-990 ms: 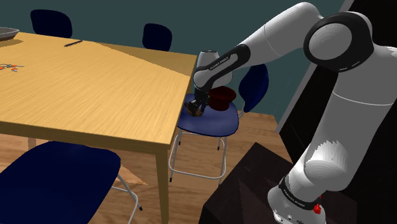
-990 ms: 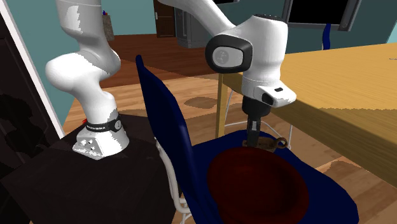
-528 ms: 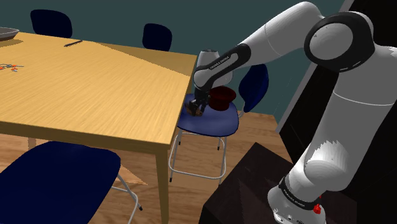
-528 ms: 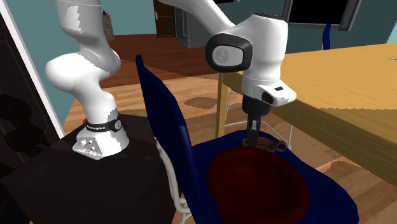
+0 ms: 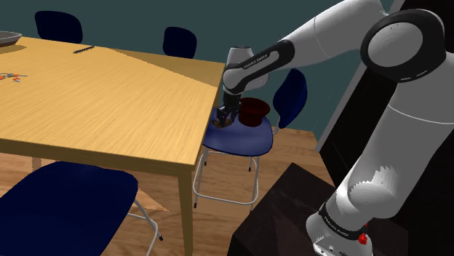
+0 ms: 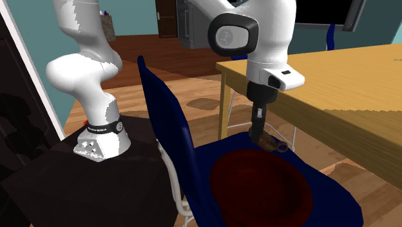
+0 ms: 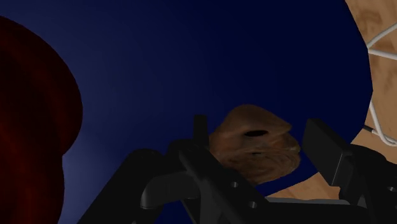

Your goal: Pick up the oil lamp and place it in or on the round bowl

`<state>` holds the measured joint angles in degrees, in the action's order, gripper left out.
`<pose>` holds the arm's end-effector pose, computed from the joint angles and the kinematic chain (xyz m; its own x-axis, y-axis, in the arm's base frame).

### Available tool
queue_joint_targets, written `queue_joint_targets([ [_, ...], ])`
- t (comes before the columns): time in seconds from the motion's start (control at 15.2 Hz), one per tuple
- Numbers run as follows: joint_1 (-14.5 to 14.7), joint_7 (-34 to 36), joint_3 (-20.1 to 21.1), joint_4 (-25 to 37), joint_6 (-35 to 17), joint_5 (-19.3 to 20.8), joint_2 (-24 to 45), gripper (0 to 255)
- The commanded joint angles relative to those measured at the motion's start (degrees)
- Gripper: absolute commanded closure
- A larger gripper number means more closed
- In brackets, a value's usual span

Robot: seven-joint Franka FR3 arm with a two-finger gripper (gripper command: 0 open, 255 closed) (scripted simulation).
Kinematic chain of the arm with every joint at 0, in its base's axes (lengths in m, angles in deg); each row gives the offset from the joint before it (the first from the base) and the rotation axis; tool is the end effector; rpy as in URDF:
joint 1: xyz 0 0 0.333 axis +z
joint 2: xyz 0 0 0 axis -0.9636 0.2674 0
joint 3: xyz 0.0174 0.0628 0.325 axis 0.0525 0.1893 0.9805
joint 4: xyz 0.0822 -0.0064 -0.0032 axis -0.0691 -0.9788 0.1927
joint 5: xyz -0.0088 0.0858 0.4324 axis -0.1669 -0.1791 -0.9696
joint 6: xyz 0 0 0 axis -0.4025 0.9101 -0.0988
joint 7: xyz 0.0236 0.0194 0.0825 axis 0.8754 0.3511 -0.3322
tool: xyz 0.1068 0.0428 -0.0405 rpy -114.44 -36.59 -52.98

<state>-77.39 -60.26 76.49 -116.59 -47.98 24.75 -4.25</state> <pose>0.5949 -0.0515 0.3145 0.9974 -0.0683 0.0227 -0.0674 -0.9970 -0.0386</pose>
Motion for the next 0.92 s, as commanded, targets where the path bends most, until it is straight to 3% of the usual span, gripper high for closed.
queue_joint_targets([
  [0.0, -0.03, 0.05, -0.04, 0.73, 1.50, 0.10, -0.76, 255],
  [0.86, -0.03, 0.70, -0.11, 5.73, 10.99, 0.67, -5.27, 255],
])
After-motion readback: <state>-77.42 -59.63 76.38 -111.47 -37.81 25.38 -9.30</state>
